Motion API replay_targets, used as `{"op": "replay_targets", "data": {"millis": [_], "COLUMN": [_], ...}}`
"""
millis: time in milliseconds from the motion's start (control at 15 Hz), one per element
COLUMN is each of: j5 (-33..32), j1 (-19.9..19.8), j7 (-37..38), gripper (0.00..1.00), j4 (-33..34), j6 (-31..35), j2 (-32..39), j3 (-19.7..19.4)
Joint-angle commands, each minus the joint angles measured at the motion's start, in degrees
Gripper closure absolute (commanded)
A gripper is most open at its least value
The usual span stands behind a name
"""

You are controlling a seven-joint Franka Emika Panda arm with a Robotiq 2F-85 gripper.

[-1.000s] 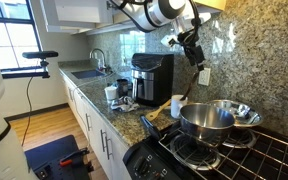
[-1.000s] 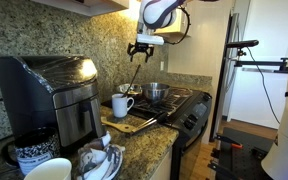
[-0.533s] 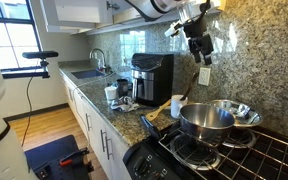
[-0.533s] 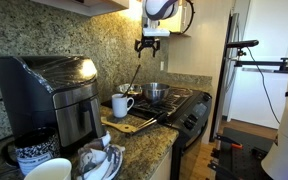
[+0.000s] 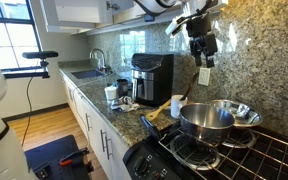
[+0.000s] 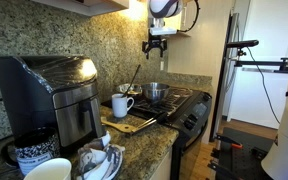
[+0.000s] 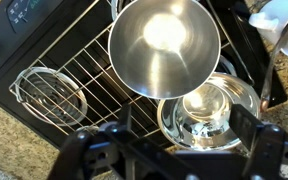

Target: Use the wooden spatula from the white mug to stir the contents in the silver bowl at the front of the stove then place it back in the mug

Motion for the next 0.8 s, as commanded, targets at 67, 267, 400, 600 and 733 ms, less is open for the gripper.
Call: {"op": "replay_targets", "data": {"millis": [67,267,400,600,733], "j5": [1.00,1.22,1.07,0.43,0.43], "j1": [-0.54,-0.65,-0.69,-0.29,-0.27], "j7": [-1.89,-2.40,-3.39,-1.14,-1.14], "gripper": [0.00,0.00,0.00,0.00,0.00], "j4": [-2.73,-4.73,-6.32,-5.46,-5.42], "j6": [-0.92,1.02,3.08,2.46,2.46], "j2": [-1.09,-0.36,0.07,1.01,1.17], "j3": [-0.16,-0.13,-0.12,-0.19,-0.20]}}
